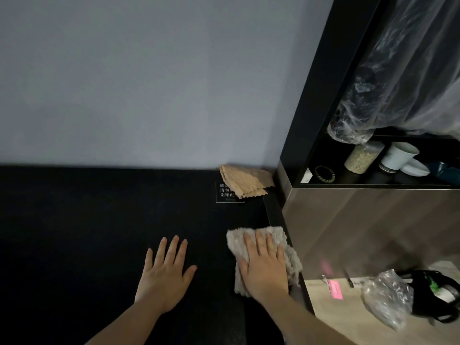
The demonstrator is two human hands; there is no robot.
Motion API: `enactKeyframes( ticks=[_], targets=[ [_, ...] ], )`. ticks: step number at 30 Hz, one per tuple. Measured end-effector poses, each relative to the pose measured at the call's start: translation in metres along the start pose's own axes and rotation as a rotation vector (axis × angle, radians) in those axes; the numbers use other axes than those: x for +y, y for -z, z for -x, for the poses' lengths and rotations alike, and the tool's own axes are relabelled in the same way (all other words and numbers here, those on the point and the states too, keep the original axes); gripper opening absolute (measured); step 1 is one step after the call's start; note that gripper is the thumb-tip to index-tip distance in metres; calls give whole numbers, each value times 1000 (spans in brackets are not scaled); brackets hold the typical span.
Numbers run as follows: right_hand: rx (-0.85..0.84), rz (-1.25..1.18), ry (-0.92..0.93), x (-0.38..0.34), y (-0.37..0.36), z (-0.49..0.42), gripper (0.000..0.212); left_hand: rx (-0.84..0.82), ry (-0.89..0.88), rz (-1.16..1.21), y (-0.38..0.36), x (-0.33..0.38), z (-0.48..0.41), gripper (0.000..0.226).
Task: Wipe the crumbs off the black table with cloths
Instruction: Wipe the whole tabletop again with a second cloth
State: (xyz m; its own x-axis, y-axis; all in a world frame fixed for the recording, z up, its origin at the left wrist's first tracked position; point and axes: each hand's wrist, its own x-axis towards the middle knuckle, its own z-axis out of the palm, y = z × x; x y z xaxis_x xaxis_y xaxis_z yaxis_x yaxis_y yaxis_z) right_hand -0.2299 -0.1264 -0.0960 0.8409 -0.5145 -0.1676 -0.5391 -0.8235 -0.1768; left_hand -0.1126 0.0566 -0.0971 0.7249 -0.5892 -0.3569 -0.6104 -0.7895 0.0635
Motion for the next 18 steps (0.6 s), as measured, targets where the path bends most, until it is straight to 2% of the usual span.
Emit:
enactKeyframes(
  ticks=[4, 5, 8, 12, 14, 16, 18],
  targets=[
    [-113, 23, 139, 11, 3, 36, 97, -55, -16, -17, 3, 0, 4, 68],
    [-92, 38, 137, 13, 5, 28, 93, -70, -18, -19, 3, 1, 5, 68],
    [-56, 42, 31, 11, 12, -13, 61, -85, -18, -31, 2, 2, 8, 68],
    [-11, -1, -18, 0, 2, -10, 60, -85, -16, -45, 1, 2, 11, 67],
    [0, 4, 81, 1, -3, 21, 73, -82, -11, -32, -1, 4, 12, 66],
    [-76, 15, 161, 11, -2, 38, 95, -81, -11, -38, -1, 5, 14, 67],
    [-101, 66, 196, 22, 4, 28, 100, -93, -15, -49, -2, 6, 16, 68]
  ],
)
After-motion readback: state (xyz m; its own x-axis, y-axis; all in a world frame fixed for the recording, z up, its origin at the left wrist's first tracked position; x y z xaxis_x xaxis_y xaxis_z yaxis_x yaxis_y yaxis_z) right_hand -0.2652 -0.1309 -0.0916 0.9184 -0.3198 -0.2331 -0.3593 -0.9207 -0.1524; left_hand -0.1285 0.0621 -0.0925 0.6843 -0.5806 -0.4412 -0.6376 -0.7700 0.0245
